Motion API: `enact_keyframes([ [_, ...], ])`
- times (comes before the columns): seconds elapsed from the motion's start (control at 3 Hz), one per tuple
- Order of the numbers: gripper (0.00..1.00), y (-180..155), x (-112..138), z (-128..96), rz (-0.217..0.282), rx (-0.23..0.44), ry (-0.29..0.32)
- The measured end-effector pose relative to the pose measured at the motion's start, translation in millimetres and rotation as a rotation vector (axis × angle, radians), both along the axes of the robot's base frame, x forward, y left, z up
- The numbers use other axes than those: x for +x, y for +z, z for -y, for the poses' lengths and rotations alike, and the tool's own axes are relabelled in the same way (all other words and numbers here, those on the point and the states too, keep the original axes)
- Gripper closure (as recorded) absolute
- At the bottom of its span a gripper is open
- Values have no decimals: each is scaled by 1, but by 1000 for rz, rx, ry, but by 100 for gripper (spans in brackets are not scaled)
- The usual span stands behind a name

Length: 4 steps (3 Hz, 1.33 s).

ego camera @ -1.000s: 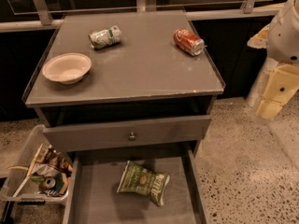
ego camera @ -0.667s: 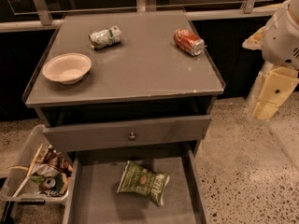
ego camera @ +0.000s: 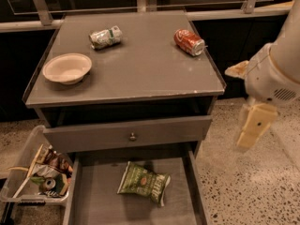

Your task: Pick green jalapeno chip bag from middle drawer and place on counter

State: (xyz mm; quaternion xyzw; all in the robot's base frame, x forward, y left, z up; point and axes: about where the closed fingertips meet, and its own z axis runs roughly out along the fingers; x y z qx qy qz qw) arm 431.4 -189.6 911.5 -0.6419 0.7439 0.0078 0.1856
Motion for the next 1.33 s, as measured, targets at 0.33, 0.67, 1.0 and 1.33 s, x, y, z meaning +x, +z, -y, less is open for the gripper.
enact_keyframes([
  [0.33, 0, -39, -12, -13, 44, 112, 56],
  [0.67, 0, -36, -7, -17, 105, 147, 75],
  [1.0, 0, -35, -7, -17, 105, 145, 76],
  [1.33, 0, -45, -8, -18, 77, 148, 58],
])
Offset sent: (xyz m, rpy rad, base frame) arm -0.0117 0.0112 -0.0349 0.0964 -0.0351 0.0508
